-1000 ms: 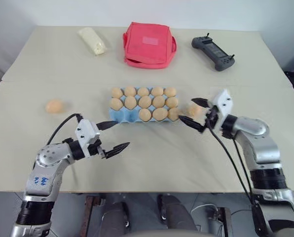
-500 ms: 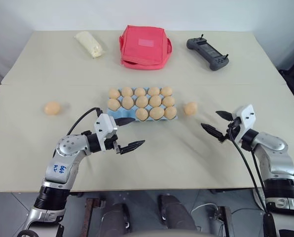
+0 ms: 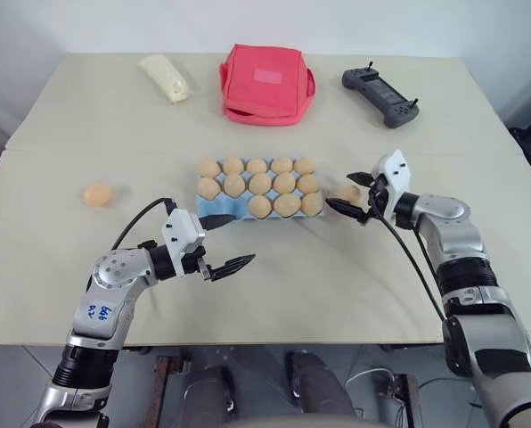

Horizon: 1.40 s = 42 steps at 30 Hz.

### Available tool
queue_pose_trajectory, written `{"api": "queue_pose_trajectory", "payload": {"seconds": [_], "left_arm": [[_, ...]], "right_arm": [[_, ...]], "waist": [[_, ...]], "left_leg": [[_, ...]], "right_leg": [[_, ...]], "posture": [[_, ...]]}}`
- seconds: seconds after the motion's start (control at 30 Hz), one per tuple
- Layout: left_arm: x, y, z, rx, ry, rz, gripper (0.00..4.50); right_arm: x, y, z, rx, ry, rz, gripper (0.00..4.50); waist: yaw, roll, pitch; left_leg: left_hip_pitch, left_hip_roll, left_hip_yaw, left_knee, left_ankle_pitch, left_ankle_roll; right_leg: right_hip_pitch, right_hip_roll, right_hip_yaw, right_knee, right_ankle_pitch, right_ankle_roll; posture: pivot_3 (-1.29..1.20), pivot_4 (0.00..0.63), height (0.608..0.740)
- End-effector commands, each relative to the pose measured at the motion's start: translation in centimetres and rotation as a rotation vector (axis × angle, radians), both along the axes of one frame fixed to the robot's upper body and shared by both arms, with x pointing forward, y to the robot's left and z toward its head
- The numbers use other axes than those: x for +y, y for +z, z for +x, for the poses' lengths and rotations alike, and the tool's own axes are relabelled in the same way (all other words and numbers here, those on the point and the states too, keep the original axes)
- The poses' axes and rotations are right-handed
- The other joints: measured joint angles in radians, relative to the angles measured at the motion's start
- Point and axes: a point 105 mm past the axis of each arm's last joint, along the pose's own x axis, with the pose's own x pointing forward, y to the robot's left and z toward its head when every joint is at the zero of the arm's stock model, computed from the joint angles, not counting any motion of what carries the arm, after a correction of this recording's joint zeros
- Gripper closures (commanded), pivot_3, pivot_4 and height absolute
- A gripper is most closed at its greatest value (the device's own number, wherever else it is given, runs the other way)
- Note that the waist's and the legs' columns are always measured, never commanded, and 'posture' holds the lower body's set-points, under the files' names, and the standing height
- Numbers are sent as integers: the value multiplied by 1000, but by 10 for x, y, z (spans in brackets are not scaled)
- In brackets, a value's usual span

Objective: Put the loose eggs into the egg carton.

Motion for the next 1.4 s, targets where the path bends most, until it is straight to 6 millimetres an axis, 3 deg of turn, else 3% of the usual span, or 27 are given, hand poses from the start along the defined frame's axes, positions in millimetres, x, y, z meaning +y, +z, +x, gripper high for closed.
{"api": "queue_pose_trajectory", "payload": {"seconds": [0.03,0.17,0.3,0.43,0.67,0.87,1.07,1.27,1.4], "left_arm": [[5,12,-4,-49,19,-7,0],[13,12,-6,-50,53,-7,0],[29,11,-7,-47,111,-9,0],[53,5,-13,-29,190,1,0],[80,3,-15,-17,290,1,0],[91,6,-16,-25,340,-8,0],[94,2,-25,-13,361,-14,0],[93,2,-27,-11,372,-24,0],[98,2,-30,-11,399,-27,0]], "right_arm": [[-1,5,3,-24,17,7,673],[2,8,2,-41,49,4,1985],[14,28,-4,-103,125,20,1985],[50,59,-20,-146,248,62,1985],[131,80,-51,-164,440,73,1985],[188,68,-59,-149,492,51,1985],[213,53,-51,-120,492,49,1985],[219,57,-54,-117,517,94,26],[206,67,-67,-172,581,115,26]], "waist": [[-2,0,0],[-7,0,0],[-19,0,0],[-32,0,0],[-28,0,0],[-27,0,0],[-31,0,0],[-31,0,0],[-31,0,0]], "left_leg": [[0,0,0,0,0,0],[0,1,0,0,0,0],[0,1,0,0,0,0],[0,7,0,0,0,-2],[0,12,-2,0,-1,-5],[-2,11,-1,0,-1,-5],[-3,11,0,-1,-2,-6],[-3,11,0,-1,-3,-6],[-3,11,0,-2,-3,-6]], "right_leg": [[0,0,0,0,0,0],[0,0,0,0,0,0],[0,0,0,1,0,0],[-1,0,0,3,0,0],[-2,1,-4,3,0,-5],[-4,2,-6,2,0,-5],[-5,2,-8,2,0,-5],[-5,2,-8,2,0,-5],[-5,1,-8,1,0,-5]], "posture": [[0,150,740],[0,150,740],[0,150,740],[0,150,740],[0,150,740],[0,150,740],[0,150,740],[0,150,740],[0,150,740]]}}
